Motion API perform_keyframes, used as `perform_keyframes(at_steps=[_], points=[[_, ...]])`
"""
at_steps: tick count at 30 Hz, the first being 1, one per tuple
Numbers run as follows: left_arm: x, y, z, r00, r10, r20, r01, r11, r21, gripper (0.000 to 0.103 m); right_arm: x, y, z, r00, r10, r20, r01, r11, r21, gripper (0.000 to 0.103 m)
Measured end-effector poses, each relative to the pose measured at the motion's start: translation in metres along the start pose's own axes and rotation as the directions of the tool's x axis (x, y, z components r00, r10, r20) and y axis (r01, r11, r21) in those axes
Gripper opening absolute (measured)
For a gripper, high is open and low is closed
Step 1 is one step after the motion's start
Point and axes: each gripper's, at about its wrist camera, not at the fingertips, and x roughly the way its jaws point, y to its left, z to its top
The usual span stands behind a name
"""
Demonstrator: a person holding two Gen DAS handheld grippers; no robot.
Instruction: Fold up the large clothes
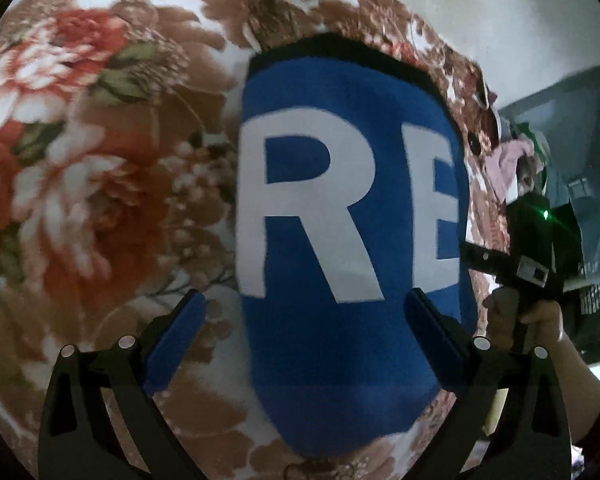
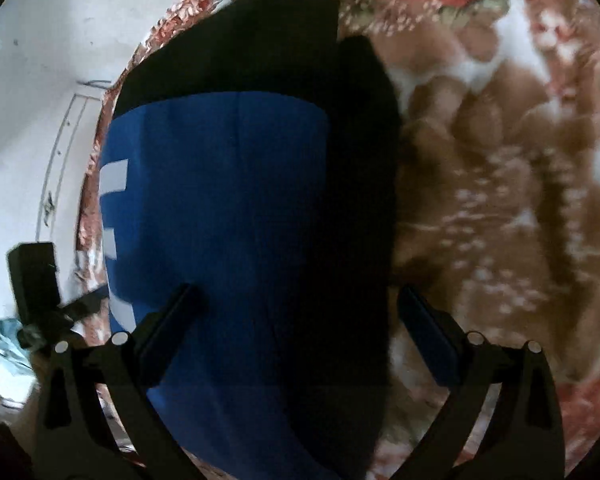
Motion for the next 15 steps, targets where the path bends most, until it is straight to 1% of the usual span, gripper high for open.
perform_keyframes(at_steps=[3,4,6,7,10,11,13,14,15], points=[[0.019,-0.001,0.005,1.0,0.013,-0.026,-0.012,0.999,0.034,0.099,0.013,-0.002,0.003,0.998,0.059,-0.011,-0.059,0.998,0.024,0.098],[0.027,0.004,0.007,0.999,0.011,-0.039,-0.01,1.0,0.026,0.099,0.017,-0.003,0.003,0.998,0.062,-0.016,-0.061,0.998,0.027,0.099],[0.04,0.019,0.011,0.997,-0.046,-0.055,0.044,0.998,-0.045,0.099,0.024,-0.004,0.003,0.998,0.056,-0.016,-0.056,0.998,0.022,0.099],[0.046,0.025,0.011,0.996,-0.064,-0.055,0.06,0.996,-0.072,0.099,0.026,-0.003,0.003,0.999,0.047,-0.015,-0.046,0.999,0.016,0.099],[0.048,0.019,0.011,0.998,-0.03,-0.047,0.028,0.999,-0.035,0.099,0.029,0.007,0.002,1.0,0.001,-0.018,-0.001,0.999,-0.033,0.098],[0.045,0.012,0.012,0.999,-0.01,-0.05,0.009,1.0,-0.021,0.095,0.028,0.009,0.002,1.0,-0.004,-0.016,0.003,0.999,-0.042,0.096],[0.039,-0.002,0.014,0.999,-0.018,-0.046,0.019,0.999,0.029,0.083,0.026,0.013,0.003,1.0,-0.011,-0.013,0.011,0.998,-0.06,0.091],[0.039,-0.005,0.015,0.999,-0.01,-0.053,0.013,0.999,0.049,0.083,0.026,0.015,0.003,1.0,-0.019,-0.009,0.018,0.997,-0.07,0.091],[0.041,-0.004,0.015,0.998,-0.014,-0.056,0.017,0.999,0.047,0.084,0.026,0.016,0.002,1.0,-0.023,-0.006,0.023,0.997,-0.078,0.091]])
